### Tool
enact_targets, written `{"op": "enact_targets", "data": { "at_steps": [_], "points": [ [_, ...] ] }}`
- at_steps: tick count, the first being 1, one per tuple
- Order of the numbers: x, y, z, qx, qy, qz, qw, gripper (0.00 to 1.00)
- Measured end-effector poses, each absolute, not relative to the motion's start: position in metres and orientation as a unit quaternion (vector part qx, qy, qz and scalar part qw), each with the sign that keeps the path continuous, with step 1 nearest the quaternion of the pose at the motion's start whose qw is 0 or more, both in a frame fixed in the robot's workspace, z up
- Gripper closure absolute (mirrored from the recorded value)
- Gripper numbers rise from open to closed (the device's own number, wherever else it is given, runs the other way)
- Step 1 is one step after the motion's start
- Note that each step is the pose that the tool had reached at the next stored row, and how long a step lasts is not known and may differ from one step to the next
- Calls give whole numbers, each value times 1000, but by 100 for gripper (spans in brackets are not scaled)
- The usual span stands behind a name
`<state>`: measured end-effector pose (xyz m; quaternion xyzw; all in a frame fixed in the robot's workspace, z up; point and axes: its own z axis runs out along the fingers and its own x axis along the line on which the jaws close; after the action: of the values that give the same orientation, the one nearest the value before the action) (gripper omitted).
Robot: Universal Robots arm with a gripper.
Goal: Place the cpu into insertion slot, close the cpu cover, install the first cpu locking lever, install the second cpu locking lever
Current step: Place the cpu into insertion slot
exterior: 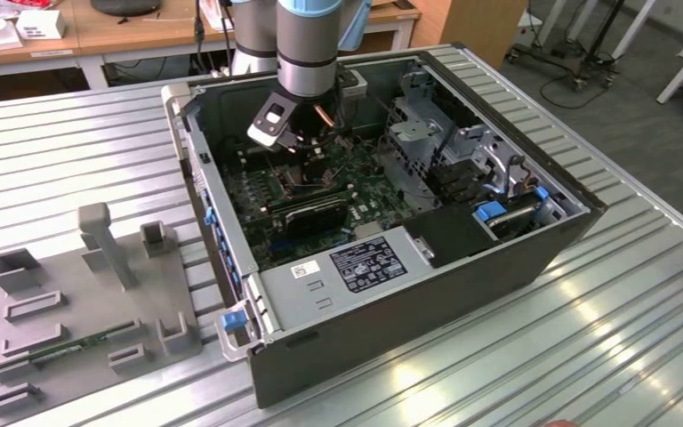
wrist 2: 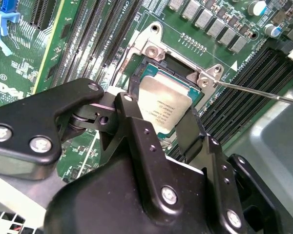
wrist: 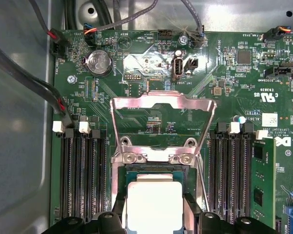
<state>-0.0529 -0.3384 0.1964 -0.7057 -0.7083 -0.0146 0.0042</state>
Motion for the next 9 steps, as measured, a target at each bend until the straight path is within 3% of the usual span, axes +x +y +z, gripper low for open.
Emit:
{"op": "enact_targets", "data": {
  "at_steps": [9],
  "points": [
    [-53, -338, 195, -704, -710, -15, 4, 46]
  ]
}}
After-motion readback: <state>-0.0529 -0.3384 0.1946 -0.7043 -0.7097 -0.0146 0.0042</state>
